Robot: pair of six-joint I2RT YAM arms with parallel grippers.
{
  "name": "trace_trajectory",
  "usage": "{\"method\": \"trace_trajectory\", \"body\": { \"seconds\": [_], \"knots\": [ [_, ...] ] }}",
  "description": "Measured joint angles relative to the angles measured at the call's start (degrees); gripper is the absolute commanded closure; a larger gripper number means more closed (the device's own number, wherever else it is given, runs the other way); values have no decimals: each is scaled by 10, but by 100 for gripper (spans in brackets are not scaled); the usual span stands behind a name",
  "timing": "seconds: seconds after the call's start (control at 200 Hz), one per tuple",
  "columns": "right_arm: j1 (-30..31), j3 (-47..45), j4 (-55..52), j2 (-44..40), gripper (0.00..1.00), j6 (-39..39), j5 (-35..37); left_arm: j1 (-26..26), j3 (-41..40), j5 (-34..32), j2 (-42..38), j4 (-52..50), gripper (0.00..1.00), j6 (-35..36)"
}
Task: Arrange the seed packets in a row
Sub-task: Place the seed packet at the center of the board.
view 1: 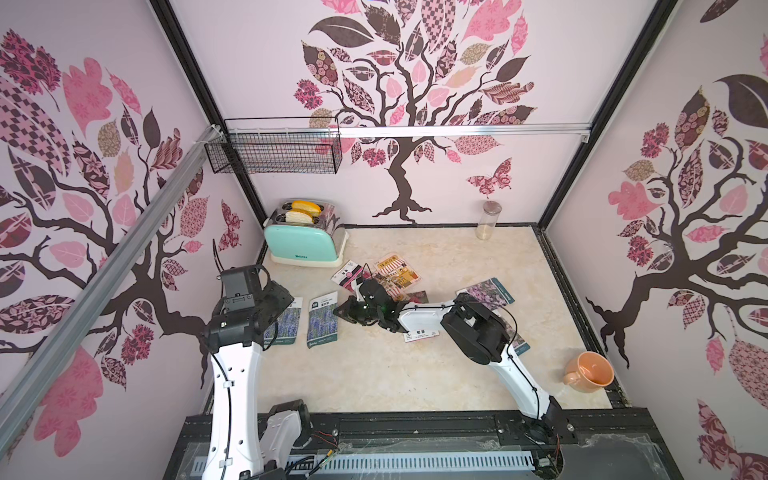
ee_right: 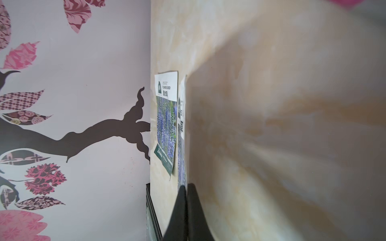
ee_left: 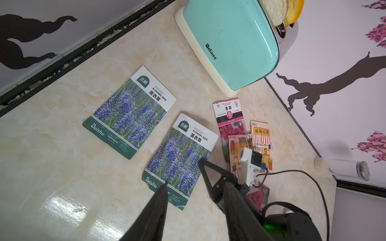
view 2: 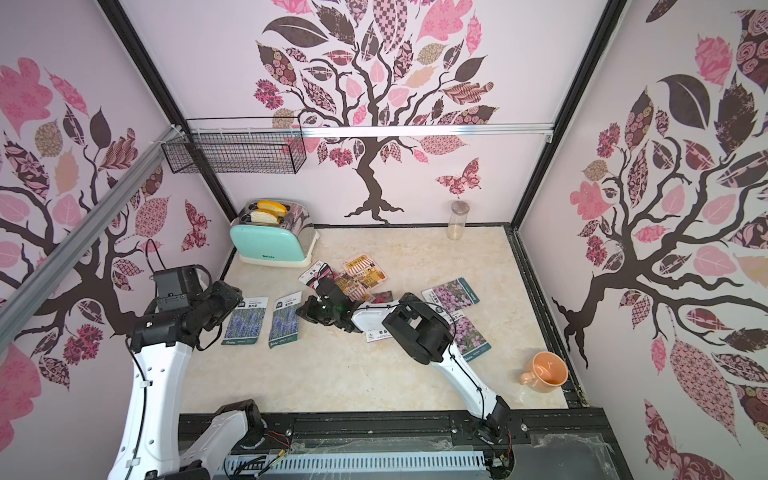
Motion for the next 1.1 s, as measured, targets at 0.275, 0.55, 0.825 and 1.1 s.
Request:
{"method": "trace_trajectory", "body": {
  "seconds": [0.275,0.55,0.825,1.1],
  "knots": [
    [-2,28,3,37,100,24,24,0,0,5,9,-4,54,3],
    [-4,91,-11,81,100,24,8,0,-1,4,5,-1,54,12],
    [-4,87,-7,81,100,19,-2,0,-7,8,6,10,54,14],
    [-4,75,0,76,97,17,-6,0,-18,17,6,22,54,14]
  ]
}}
